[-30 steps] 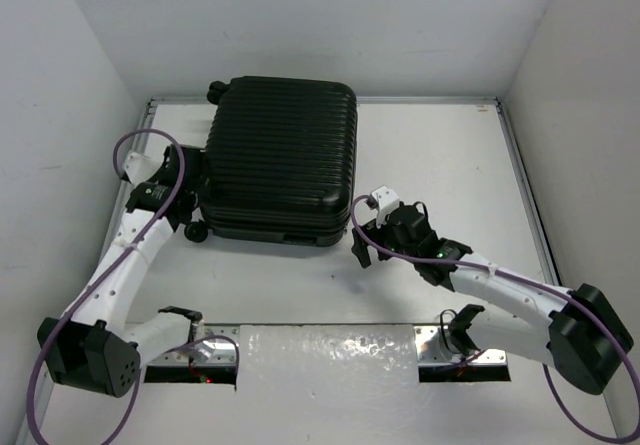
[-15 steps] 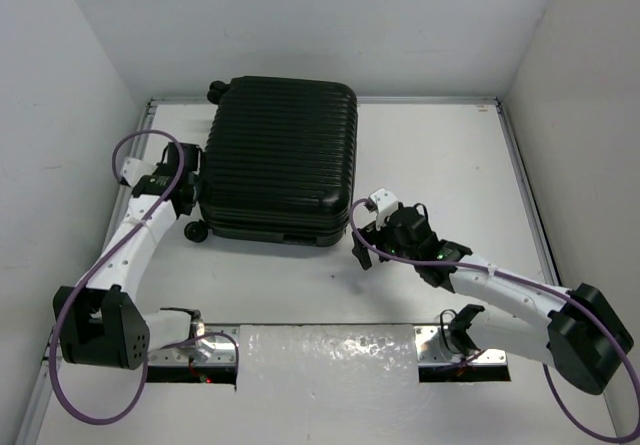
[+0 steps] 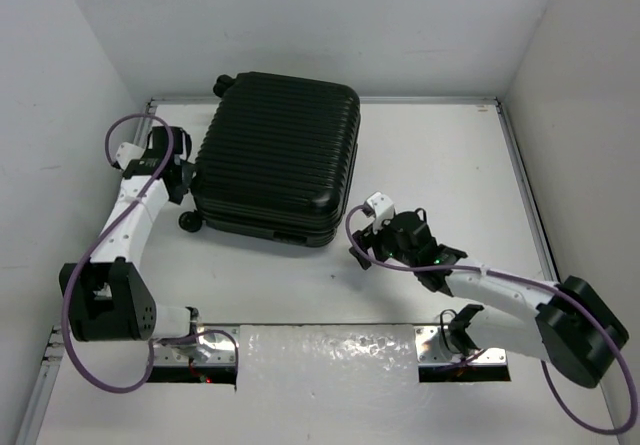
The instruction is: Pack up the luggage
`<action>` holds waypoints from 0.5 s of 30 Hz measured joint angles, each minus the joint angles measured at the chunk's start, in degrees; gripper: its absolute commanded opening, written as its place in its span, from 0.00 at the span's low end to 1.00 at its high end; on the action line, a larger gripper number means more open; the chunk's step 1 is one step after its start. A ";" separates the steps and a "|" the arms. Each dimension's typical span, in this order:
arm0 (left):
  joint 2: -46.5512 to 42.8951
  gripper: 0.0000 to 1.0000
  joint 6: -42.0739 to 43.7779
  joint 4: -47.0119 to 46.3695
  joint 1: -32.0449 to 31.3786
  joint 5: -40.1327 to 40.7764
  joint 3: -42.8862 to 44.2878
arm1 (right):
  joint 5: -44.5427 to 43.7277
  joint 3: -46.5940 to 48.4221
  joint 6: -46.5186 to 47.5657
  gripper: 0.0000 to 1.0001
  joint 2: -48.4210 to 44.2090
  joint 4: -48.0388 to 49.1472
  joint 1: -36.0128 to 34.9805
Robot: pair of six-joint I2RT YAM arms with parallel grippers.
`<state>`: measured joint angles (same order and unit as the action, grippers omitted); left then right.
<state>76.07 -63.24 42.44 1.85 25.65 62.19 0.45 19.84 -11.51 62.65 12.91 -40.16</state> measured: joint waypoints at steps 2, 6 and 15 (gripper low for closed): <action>0.81 0.00 0.83 -0.85 1.90 -1.77 0.55 | -0.26 0.07 -0.61 0.67 2.78 3.54 -0.96; 0.85 0.00 2.67 -2.91 4.24 -4.90 0.33 | -3.67 2.58 -1.81 0.65 9.25 8.94 -5.31; 0.94 0.00 6.47 -6.91 5.35 -7.43 -0.79 | -15.06 8.52 -3.32 0.40 19.65 18.64 -14.16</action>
<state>77.01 -56.77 35.53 7.20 18.22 61.41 -14.61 28.36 -14.83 82.30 31.55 -54.33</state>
